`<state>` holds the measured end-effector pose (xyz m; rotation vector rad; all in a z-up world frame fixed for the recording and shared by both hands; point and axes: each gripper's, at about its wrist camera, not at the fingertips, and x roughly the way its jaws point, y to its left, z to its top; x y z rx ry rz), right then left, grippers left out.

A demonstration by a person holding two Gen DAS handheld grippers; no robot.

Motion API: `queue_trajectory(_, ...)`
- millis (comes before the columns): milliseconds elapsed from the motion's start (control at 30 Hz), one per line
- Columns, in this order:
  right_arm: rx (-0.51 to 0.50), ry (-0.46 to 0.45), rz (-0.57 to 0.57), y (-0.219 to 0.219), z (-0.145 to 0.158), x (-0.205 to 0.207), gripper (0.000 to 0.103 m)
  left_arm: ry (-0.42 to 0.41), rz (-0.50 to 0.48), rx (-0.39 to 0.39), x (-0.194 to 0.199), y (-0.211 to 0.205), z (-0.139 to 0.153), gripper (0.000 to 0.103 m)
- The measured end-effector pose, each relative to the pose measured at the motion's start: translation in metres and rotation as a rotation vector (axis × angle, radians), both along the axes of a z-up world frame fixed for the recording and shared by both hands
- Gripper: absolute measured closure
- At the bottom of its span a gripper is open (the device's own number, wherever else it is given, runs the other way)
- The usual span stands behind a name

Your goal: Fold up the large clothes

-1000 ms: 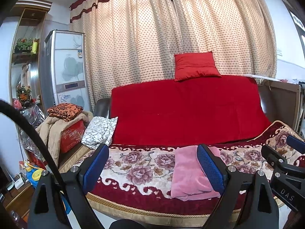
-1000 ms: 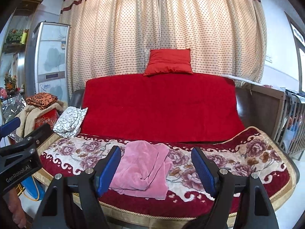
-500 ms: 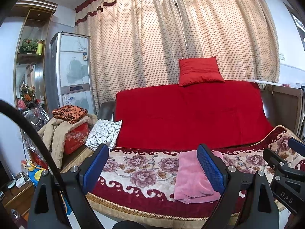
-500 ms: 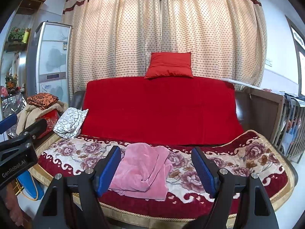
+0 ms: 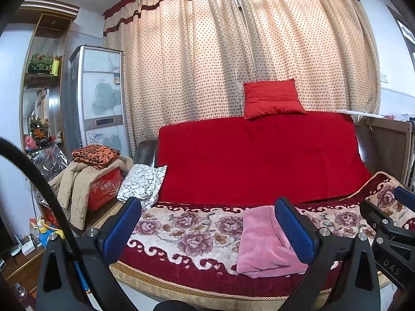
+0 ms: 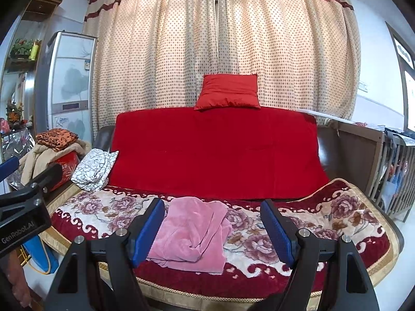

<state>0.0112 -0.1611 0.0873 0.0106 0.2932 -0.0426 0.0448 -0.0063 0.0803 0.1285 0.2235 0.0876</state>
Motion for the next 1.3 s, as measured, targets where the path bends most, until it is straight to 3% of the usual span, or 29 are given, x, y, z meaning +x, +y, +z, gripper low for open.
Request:
queue_trajectory(533, -0.010, -0.013, -0.006, 0.002, 0.006, -0.004, 0.023, 0.025, -0.048, -0.012, 0.000, -0.001, 0.002, 0.001)
queue_trajectory(1300, -0.041, -0.026, 0.010, 0.011, 0.017, -0.014, 0.023, 0.017, -0.038, -0.041, -0.004, 0.010, 0.007, 0.001)
